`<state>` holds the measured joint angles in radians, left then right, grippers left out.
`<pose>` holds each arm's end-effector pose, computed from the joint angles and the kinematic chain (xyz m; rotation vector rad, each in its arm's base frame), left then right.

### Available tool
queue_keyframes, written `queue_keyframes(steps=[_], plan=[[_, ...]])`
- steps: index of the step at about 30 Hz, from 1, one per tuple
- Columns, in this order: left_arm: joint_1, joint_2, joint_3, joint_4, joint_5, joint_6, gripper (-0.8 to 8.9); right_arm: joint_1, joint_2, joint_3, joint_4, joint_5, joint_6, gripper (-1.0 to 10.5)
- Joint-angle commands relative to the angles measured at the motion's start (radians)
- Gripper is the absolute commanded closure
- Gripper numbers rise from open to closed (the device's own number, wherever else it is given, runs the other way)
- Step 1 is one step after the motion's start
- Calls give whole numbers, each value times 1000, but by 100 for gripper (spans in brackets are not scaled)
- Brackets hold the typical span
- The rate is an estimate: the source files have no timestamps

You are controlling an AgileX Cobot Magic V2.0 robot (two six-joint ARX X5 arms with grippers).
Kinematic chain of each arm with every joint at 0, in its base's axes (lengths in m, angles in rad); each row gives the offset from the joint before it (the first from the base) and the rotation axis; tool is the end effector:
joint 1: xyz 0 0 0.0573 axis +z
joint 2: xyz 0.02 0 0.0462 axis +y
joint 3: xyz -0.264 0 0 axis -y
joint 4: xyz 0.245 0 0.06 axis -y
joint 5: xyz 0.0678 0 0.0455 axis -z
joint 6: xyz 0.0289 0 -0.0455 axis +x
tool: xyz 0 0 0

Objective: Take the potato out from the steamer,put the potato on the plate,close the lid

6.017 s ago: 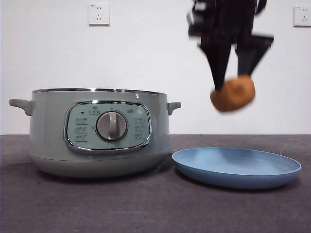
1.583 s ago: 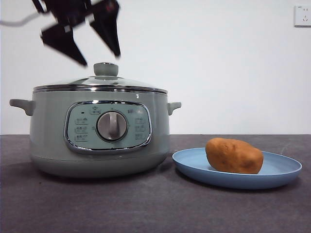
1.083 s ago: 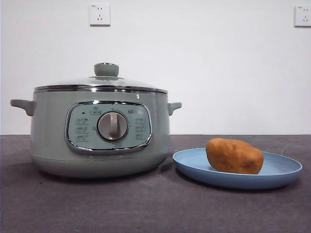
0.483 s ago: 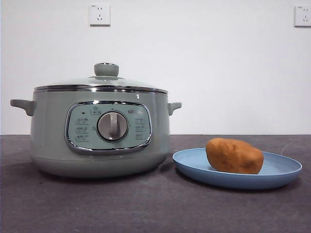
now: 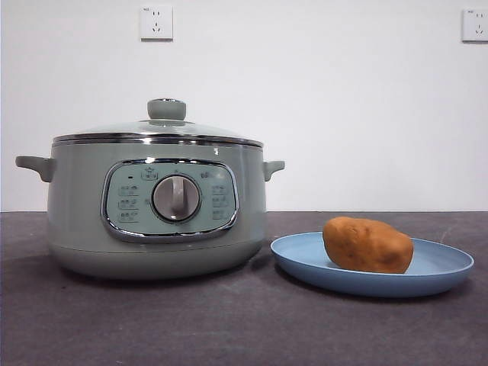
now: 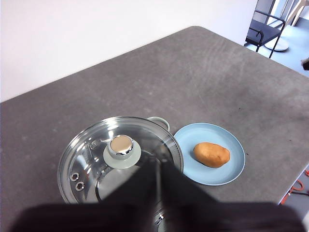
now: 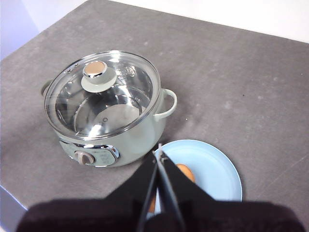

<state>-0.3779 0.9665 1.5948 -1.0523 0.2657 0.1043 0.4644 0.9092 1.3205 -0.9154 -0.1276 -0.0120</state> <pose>0.1089 -0.0514 0.4739 0.1233 0.3973 -0.6558 0.1261 0.0673 0.4182 -0.0971 0.5007 0.5823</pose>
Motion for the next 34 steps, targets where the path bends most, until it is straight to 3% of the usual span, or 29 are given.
queue_keyframes(steps=[1,19,24,29,34], plan=[[-2,8,-6,3,-2,3,817,1,-2,-2,18,2,4,957],[-2,82,-6,3,-1,3,817,1,-2,-2,13,3,3,946],[6,46,-8,8,-56,-12,817,1,-2,-2,11,3,3,945],[25,-37,-133,192,-52,-53,817,1,-2,-2,8,3,3,946],[54,-214,-475,498,-11,-127,817,1,-2,-2,8,3,3,946]])
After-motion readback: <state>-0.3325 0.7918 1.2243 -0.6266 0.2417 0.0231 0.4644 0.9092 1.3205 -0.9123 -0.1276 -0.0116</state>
